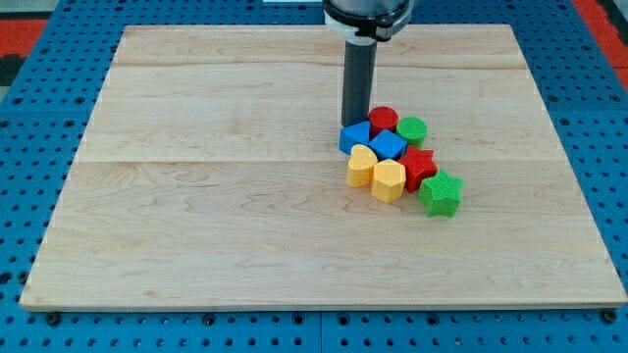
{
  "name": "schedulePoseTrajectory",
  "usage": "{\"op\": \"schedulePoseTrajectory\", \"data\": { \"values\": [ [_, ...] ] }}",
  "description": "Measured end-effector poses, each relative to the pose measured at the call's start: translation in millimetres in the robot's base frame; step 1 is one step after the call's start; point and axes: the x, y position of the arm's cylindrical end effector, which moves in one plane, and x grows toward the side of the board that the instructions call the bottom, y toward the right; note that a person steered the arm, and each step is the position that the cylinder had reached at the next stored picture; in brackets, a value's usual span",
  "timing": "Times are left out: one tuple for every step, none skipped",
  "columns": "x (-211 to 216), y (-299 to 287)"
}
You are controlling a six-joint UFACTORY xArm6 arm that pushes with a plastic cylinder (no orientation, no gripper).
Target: Move the red circle into the cube
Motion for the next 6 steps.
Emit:
{"op": "schedulePoseTrajectory", "data": {
  "values": [
    [-41,-7],
    [-51,14],
    [-25,25],
    [-15,29],
    [-11,38],
    [-11,40]
  ]
}}
